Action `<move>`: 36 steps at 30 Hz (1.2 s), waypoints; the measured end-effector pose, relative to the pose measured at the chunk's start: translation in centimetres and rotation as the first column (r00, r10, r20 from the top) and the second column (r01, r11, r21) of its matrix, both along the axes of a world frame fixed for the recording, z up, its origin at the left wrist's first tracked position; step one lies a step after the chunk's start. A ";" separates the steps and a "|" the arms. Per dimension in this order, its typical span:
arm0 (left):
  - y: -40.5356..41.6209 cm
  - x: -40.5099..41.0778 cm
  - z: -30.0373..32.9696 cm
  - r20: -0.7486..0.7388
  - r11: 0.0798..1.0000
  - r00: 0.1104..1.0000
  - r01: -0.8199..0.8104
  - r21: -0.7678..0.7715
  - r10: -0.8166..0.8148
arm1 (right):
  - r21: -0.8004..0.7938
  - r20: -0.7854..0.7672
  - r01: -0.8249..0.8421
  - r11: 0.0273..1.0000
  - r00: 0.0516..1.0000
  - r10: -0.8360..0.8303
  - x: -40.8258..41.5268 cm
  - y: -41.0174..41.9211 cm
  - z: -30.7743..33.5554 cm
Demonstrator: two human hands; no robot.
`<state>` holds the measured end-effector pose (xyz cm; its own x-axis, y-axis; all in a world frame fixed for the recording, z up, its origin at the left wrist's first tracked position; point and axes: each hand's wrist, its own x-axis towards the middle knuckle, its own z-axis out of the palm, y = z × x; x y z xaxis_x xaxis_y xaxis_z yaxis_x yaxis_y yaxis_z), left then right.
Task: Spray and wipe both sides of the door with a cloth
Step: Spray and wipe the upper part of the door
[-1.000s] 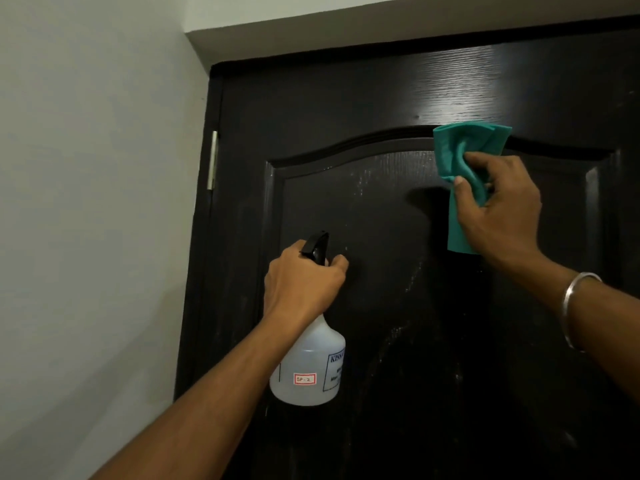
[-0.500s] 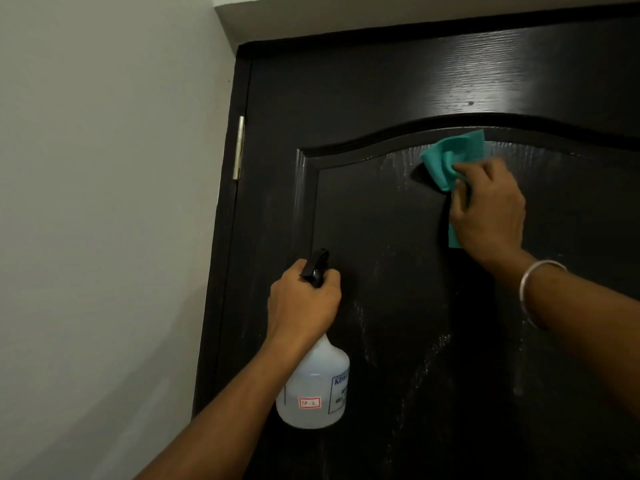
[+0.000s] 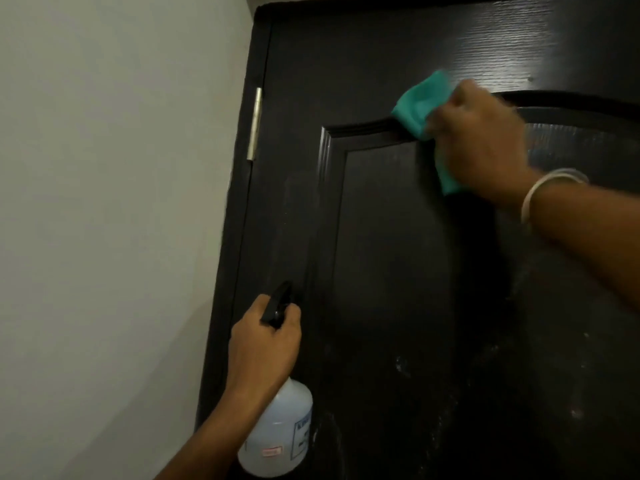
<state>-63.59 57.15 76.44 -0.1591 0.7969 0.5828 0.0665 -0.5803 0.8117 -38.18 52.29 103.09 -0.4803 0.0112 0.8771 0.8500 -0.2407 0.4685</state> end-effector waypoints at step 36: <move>-2.6 -3.0 -3.1 0.082 0.983 0.991 -0.097 -0.153 0.111 | -0.180 -0.028 0.018 0.983 0.999 -0.023 -10.0 4.9 -5.8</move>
<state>-66.63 54.57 73.36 -0.2915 0.8500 0.4388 0.0434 -0.4465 0.8937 -48.20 57.24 97.29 -0.4522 0.1797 0.8736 0.8599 -0.1721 0.4805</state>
